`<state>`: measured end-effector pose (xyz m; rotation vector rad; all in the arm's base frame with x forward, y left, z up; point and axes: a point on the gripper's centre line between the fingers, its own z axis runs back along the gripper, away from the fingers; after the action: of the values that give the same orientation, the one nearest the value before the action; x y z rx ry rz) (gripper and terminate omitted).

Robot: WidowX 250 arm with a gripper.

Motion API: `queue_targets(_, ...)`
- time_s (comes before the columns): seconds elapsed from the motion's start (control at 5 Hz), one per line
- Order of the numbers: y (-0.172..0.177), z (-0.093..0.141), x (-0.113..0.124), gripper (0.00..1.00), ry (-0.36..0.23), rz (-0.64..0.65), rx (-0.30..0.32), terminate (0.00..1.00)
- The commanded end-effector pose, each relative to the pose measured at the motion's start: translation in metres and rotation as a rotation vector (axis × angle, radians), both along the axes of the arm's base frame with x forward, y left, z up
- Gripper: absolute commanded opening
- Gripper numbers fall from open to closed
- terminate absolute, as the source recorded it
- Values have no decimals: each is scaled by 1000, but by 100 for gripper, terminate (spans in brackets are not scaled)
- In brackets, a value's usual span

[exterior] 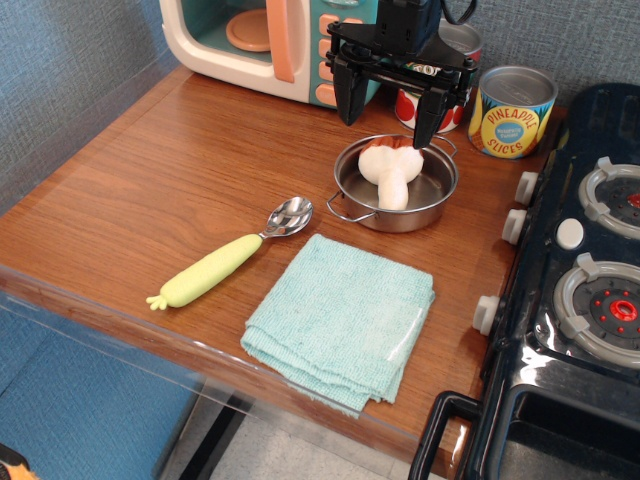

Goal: REPLACE THE SPOON SIDE THE TABLE

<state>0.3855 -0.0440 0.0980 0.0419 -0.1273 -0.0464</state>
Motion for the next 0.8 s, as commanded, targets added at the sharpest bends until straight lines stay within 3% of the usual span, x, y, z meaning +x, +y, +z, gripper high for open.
queue_targets(0.0,0,0,0,100,0,0,0,0)
queue_targets(0.6,72,-19,-94,100,35,-120,43,0)
